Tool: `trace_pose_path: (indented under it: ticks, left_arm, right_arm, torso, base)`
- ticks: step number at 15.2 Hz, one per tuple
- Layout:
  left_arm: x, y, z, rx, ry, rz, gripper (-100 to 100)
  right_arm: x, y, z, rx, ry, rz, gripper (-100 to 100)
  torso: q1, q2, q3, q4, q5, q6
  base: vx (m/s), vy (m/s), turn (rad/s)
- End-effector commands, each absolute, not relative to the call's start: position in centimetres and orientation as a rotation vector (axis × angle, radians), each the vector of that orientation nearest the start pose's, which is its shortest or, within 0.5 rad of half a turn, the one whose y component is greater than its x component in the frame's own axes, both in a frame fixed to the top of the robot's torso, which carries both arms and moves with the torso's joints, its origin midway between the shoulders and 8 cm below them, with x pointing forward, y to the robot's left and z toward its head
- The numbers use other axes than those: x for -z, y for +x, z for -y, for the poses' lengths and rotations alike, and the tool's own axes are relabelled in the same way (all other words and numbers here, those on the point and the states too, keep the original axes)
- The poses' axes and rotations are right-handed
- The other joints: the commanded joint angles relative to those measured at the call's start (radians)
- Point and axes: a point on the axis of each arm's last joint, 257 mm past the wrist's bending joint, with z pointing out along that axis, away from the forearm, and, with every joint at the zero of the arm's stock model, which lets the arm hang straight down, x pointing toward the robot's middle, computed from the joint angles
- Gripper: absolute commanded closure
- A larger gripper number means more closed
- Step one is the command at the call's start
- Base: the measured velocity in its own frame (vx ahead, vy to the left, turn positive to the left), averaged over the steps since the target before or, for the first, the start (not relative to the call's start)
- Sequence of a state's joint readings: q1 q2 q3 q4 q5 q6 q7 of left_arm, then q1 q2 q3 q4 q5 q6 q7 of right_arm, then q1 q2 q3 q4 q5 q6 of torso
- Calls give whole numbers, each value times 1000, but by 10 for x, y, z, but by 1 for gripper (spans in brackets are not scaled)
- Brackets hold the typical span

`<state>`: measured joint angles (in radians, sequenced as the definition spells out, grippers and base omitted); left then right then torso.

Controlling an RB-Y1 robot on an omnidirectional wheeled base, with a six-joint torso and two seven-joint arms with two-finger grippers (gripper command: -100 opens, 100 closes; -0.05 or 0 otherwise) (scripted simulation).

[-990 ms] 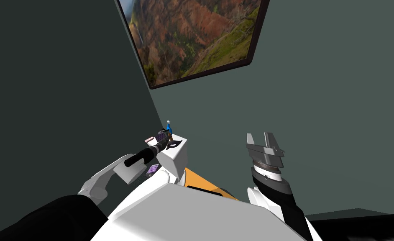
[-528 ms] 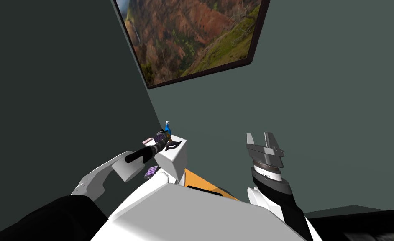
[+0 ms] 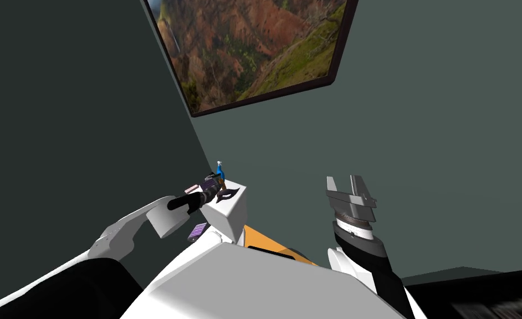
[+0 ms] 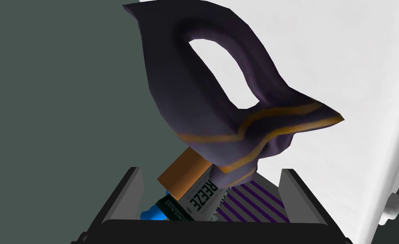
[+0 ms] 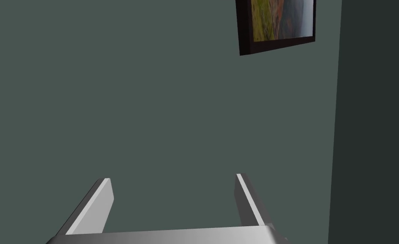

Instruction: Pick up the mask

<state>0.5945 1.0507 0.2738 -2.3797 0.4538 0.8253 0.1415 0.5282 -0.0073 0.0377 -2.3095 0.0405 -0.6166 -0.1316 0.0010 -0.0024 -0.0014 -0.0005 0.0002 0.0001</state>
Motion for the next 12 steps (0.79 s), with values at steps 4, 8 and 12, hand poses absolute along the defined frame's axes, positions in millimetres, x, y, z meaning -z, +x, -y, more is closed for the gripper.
trace_pose_path:
  ticks: [4,8,12]
  left_arm:
    - [179,360,-432,366,-1181,-1910,-100]
    - [180,350,-438,282,-1201,-1960,-100]
    - [181,343,-443,228,-1217,-1985,-100]
  right_arm:
    - [-49,318,259,-1459,578,-531,0]
    - [-49,318,259,-1458,578,-531,0]
    - [-49,318,259,-1458,578,-531,0]
  torso:
    - [0,0,0,0,0,0]
    - [0,0,0,0,0,0]
    - [0,-1,0,0,0,0]
  base:
    - [21,15,-36]
    - [25,15,-41]
    - [29,18,-50]
